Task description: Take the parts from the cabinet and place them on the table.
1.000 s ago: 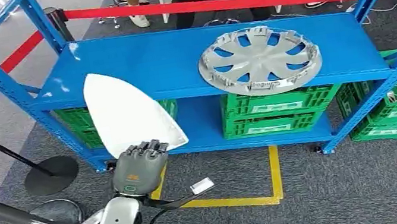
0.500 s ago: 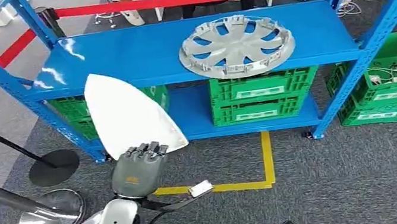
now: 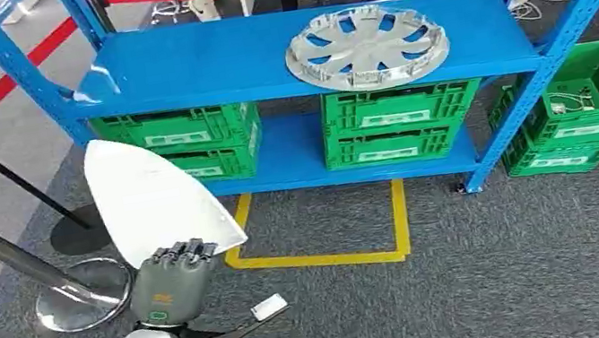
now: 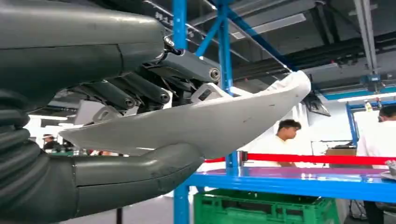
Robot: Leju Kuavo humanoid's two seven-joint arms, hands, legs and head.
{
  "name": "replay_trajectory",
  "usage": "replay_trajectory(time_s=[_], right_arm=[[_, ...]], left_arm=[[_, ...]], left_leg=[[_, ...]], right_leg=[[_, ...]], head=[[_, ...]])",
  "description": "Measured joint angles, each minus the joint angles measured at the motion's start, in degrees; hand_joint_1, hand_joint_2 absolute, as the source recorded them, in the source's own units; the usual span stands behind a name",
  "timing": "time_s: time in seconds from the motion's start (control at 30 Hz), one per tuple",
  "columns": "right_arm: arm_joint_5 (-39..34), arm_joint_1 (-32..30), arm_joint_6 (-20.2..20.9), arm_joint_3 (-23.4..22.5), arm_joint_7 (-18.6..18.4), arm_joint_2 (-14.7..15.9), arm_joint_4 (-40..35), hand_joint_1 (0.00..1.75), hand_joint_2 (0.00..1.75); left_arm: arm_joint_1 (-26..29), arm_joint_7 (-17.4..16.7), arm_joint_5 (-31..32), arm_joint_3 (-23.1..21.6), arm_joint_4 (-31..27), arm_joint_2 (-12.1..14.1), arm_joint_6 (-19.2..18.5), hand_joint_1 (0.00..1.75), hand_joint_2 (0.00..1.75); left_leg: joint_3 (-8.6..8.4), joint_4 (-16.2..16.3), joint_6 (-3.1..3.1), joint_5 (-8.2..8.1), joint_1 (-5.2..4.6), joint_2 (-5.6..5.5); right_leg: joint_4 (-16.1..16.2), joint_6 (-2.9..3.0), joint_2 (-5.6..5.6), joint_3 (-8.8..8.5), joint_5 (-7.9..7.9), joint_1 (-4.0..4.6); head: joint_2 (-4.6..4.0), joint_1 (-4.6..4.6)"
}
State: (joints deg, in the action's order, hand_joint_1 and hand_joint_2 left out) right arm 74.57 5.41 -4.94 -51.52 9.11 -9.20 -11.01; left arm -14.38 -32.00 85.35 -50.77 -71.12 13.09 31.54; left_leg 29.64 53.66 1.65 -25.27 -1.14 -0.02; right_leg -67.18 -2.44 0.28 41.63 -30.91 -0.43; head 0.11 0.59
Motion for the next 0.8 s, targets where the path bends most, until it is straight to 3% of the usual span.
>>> replay_trajectory(time_s=[0.03, 0.07, 0.1, 0.13, 0.17, 0.2, 0.23, 0.27, 0.33, 0.37, 0.4, 0.43, 0.47, 0.5, 0.53, 0.57, 0.6, 0.63, 0.67, 0.7, 0.73, 0.77, 0.8], right_arm=[[0.02, 0.14, -0.02, 0.00, 0.07, 0.00, 0.02, 0.00, 0.00], [0.02, 0.23, -0.04, 0.00, 0.09, -0.02, 0.02, 0.00, 0.00], [0.02, 0.23, -0.07, 0.00, 0.11, -0.02, 0.00, 0.00, 0.00], [0.04, 0.20, -0.07, 0.00, 0.11, -0.02, 0.00, 0.00, 0.00], [0.11, 0.23, -0.15, 0.00, 0.11, -0.02, 0.00, 0.00, 0.00], [0.24, 0.33, -0.35, 0.00, 0.11, -0.02, 0.00, 0.00, 0.00], [0.48, 0.51, -0.66, 0.00, 0.11, -0.02, 0.00, 0.00, 0.00], [0.83, 0.51, -1.07, 0.02, 0.13, -0.02, -0.02, 0.00, 0.00], [1.82, 0.43, -1.84, 0.20, -0.11, -0.11, -0.02, 0.00, 0.00], [2.29, 0.35, -2.12, 0.50, -0.17, -0.13, -0.02, 0.00, 0.00], [2.71, 0.36, -2.32, 0.81, -0.22, -0.24, 0.00, 0.00, 0.00], [3.02, 0.42, -2.52, 1.07, -0.33, -0.26, 0.00, 0.00, 0.00], [3.50, 0.51, -2.73, 1.40, -0.39, -0.28, 0.00, 0.00, 0.00], [3.78, 0.43, -2.84, 1.60, -0.39, -0.31, 0.00, 0.00, 0.00], [4.09, 0.32, -2.93, 1.92, -0.46, -0.35, 0.00, 0.00, 0.00], [4.18, 0.28, -2.97, 2.14, -0.55, -0.35, 0.00, 0.00, 0.00], [4.24, 0.27, -3.02, 2.40, -0.55, -0.35, 0.00, 0.00, 0.00], [4.26, 0.30, -3.04, 2.51, -0.55, -0.35, 0.00, 0.00, 0.00], [4.39, 0.33, -3.08, 2.62, -0.55, -0.37, 0.00, 0.00, 0.00], [4.79, 0.35, -3.26, 2.86, -0.57, -0.39, 0.00, 0.00, 0.00], [5.16, 0.39, -3.52, 3.13, -0.59, -0.39, -0.02, 0.00, 0.00], [5.51, 0.40, -3.78, 3.45, -0.66, -0.44, 0.00, 0.00, 0.00], [5.90, 0.30, -3.98, 3.69, -0.81, -0.52, 0.00, 0.00, 0.00]], left_arm=[[0.15, 0.00, 0.00, 0.00, -0.22, 0.13, -0.02, 1.62, 1.75], [0.35, 0.06, 0.00, 0.00, -0.35, 0.30, -0.07, 1.62, 1.75], [0.58, 0.09, 0.00, 0.00, -0.44, 0.44, -0.13, 1.62, 1.75], [0.76, 0.11, -0.02, 0.00, -0.53, 0.57, -0.15, 1.62, 1.75], [0.85, 0.18, 0.00, 0.00, -0.57, 0.67, -0.20, 1.62, 1.75], [0.95, 0.37, 0.00, 0.04, -0.68, 0.83, -0.24, 1.62, 1.75], [1.21, 0.83, 0.00, 0.22, -1.08, 0.92, -0.39, 1.62, 1.75], [1.36, 1.33, 0.00, 0.74, -1.58, 1.07, -0.41, 1.62, 1.75], [1.75, 2.25, 0.00, 1.79, -1.99, 1.07, -0.37, 1.62, 1.75], [2.08, 2.56, 0.00, 2.20, -2.04, 1.20, -0.37, 1.62, 1.75], [2.66, 2.73, 0.00, 2.69, -2.10, 1.51, -0.35, 1.62, 1.75], [2.97, 2.82, 0.00, 2.89, -2.28, 1.55, -0.33, 1.62, 1.75], [2.99, 2.91, 0.00, 3.01, -2.38, 1.75, -0.33, 1.62, 1.75], [3.02, 2.91, 0.00, 3.13, -2.39, 1.86, -0.33, 1.62, 1.75], [3.16, 2.91, 0.00, 3.26, -2.39, 1.88, -0.33, 1.62, 1.75], [3.39, 2.91, 0.00, 3.36, -2.39, 1.99, -0.33, 1.62, 1.75], [3.67, 2.91, 0.00, 3.41, -2.39, 2.08, -0.33, 1.62, 1.75], [3.83, 2.91, 0.00, 3.48, -2.39, 2.19, -0.33, 1.62, 1.75], [3.87, 2.91, 0.00, 3.56, -2.39, 2.25, -0.33, 1.62, 1.75], [3.87, 2.91, 0.00, 3.82, -2.43, 2.27, -0.29, 1.62, 1.75], [3.78, 2.91, 0.00, 4.07, -2.45, 2.25, -0.20, 1.62, 1.75], [3.49, 2.91, 0.00, 4.18, -2.45, 2.27, -0.18, 1.62, 1.75], [3.48, 2.91, 0.00, 4.22, -2.45, 2.27, -0.13, 1.62, 1.75]], left_leg=[[0.82, 0.02, -0.02, 0.72, -0.06, 0.06], [1.68, 0.11, -0.06, 1.41, -0.11, 0.08], [2.59, 0.14, -0.14, 2.10, -0.12, 0.18], [3.52, 0.18, -0.26, 2.82, -0.11, 0.22], [4.58, 0.32, -0.47, 3.58, -0.07, -0.03], [5.39, 0.51, -0.79, 4.21, 0.01, -0.41], [5.94, 0.77, -1.10, 4.71, 0.08, -0.70], [6.42, 1.18, -1.37, 5.06, -0.16, -0.87], [6.83, 1.11, -1.91, 6.08, 0.07, -1.46], [7.01, 1.09, -2.26, 6.47, 0.16, -1.91], [7.36, 1.36, -2.60, 6.29, 0.32, -1.93], [7.79, 2.55, -3.08, 3.83, 0.32, -1.42], [8.93, 5.96, -3.53, 0.06, 0.51, -1.04], [10.28, 10.27, -3.86, -2.95, 0.67, -0.94], [11.67, 14.76, -4.09, -4.89, 0.82, -0.91], [12.68, 18.42, -4.26, -5.46, 0.96, -0.87], [12.41, 19.19, -4.35, -4.56, 1.09, -0.80], [10.93, 17.55, -4.35, -3.14, 1.17, -0.66], [8.26, 13.53, -4.26, -1.22, 1.19, -0.32], [5.12, 8.67, -4.17, 0.44, 1.17, 0.75], [2.27, 4.27, -4.01, 1.17, 1.06, 3.66], [1.27, 2.14, -3.82, 1.01, 0.39, 5.01], [1.67, 1.96, -3.09, 0.99, 0.45, 4.51]], right_leg=[[-4.20, -0.11, 0.00, 0.46, -1.88, 0.01], [-7.39, -0.20, 0.00, 0.50, -1.84, 0.01], [-8.76, -0.22, 0.00, -0.23, 0.24, 0.01], [-7.88, -0.16, -0.01, -1.94, 3.11, 0.01], [-4.72, -0.14, 0.04, -4.89, 5.24, 0.00], [-0.04, 0.02, 0.59, -8.59, 5.34, -0.05], [5.77, 0.27, 2.13, -12.64, 2.35, -0.12], [11.35, 0.37, 2.71, -16.32, 0.39, -0.14], [11.23, 0.75, 1.79, -15.26, 0.10, 0.35], [11.08, 1.13, 1.39, -15.08, 0.32, 0.40], [11.22, 1.89, 0.61, -14.82, 0.92, -0.03], [11.22, 2.31, 0.27, -14.78, 1.33, 0.04], [11.19, 2.68, -0.21, -14.57, 1.81, 0.08], [11.09, 2.66, -0.72, -14.14, 2.25, 0.12], [11.06, 2.67, -1.23, -13.66, 2.57, 0.17], [10.94, 2.64, -1.85, -13.15, 2.82, 0.19], [10.86, 2.61, -2.45, -12.72, 3.01, 0.21], [10.80, 2.50, -2.98, -12.45, 3.14, 0.23], [10.75, 2.41, -3.63, -12.32, 3.20, 0.22], [10.75, 2.36, -4.14, -12.36, 3.22, 0.23], [10.74, 2.29, -4.63, -12.38, 3.21, 0.47], [10.48, 1.96, -5.24, -12.08, 3.18, 0.89], [10.46, 1.54, -5.77, -11.94, 3.46, 1.11]], head=[[0.00, 0.00], [0.00, 0.02], [0.00, 0.02], [0.00, -0.02], [0.00, 0.04], [0.00, 0.00], [0.00, 0.04], [0.00, -0.17], [0.00, -0.18], [0.00, -0.24], [0.00, -0.20], [0.00, -0.46], [0.00, -0.94], [0.00, -0.83], [0.00, -0.85], [-0.02, -0.85], [-0.02, -0.85], [-0.02, -0.90], [-0.02, -0.83], [0.00, -0.88], [0.00, -0.88], [0.00, -1.01], [0.00, -0.79]])
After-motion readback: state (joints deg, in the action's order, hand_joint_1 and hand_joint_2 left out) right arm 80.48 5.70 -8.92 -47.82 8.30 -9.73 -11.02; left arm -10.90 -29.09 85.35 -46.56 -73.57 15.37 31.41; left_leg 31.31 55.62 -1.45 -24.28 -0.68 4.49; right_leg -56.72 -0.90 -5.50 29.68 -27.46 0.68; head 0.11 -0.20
